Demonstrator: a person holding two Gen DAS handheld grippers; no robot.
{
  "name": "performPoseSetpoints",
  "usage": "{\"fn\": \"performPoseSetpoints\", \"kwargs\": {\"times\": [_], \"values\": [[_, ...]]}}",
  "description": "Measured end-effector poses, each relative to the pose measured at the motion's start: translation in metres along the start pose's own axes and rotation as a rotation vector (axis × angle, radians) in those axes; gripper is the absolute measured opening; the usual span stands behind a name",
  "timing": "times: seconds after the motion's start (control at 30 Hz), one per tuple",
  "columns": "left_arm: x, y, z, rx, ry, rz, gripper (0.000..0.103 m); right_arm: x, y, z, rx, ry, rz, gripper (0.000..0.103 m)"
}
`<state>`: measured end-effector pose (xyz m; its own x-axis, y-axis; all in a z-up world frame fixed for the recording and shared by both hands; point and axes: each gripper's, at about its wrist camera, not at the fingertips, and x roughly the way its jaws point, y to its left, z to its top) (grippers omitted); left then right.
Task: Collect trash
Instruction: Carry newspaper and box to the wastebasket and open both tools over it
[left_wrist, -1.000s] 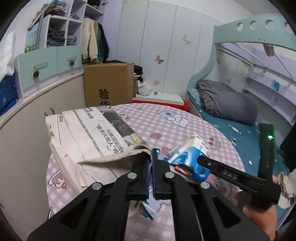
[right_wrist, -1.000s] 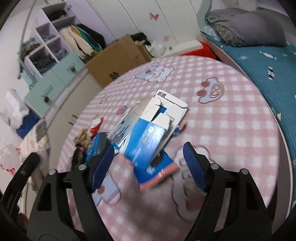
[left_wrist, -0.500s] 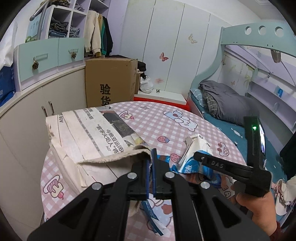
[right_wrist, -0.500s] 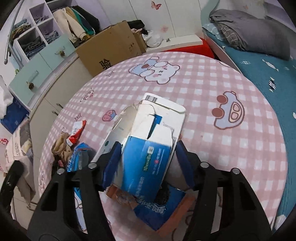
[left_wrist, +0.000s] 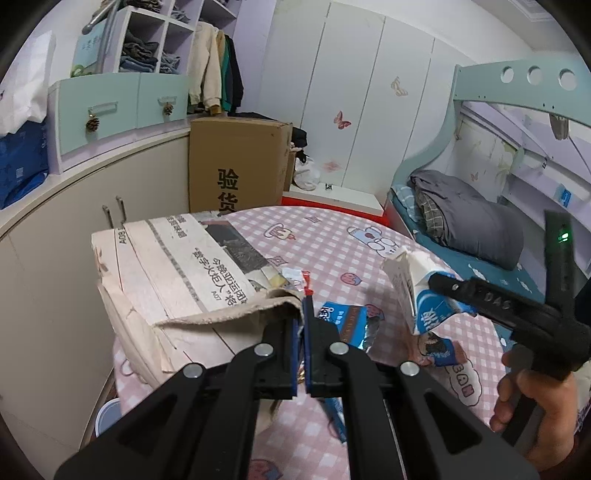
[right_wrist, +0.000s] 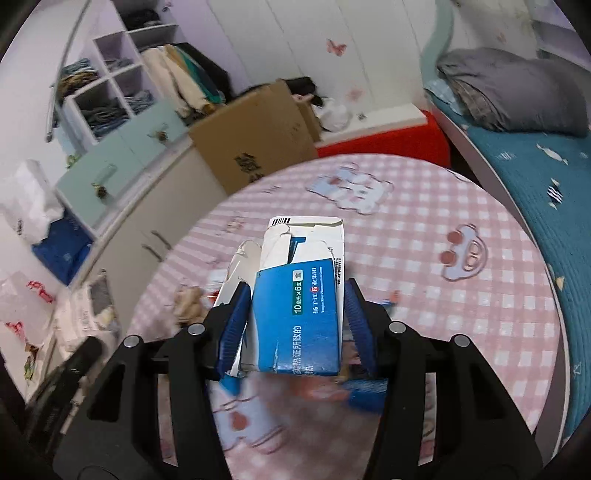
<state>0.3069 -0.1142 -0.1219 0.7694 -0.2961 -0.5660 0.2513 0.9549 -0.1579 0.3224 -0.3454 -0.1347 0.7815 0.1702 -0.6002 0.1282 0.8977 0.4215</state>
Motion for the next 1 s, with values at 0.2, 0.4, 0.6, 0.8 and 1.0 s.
{"fn": "performPoseSetpoints", "kwargs": {"times": [0.2, 0.4, 0.6, 0.8, 1.0], "values": [[-0.031, 0.034, -0.001, -0.059, -0.026, 0.002, 0.002, -0.018, 0.055, -0.013, -0.076, -0.006, 0.094, 0.051], [-0.066, 0.089, -0.014, -0.131, -0.04, 0.033, 0.002, -0.013, 0.134, -0.045, -0.186, 0.044, 0.196, 0.051], [-0.093, 0.163, -0.04, -0.231, -0.025, 0.072, 0.002, 0.015, 0.22, -0.095, -0.301, 0.138, 0.284, 0.051], [-0.097, 0.258, -0.085, -0.361, 0.054, 0.177, 0.002, 0.063, 0.289, -0.153, -0.388, 0.263, 0.331, 0.051], [-0.062, 0.334, -0.138, -0.489, 0.193, 0.225, 0.003, 0.131, 0.334, -0.223, -0.477, 0.415, 0.317, 0.051]]}}
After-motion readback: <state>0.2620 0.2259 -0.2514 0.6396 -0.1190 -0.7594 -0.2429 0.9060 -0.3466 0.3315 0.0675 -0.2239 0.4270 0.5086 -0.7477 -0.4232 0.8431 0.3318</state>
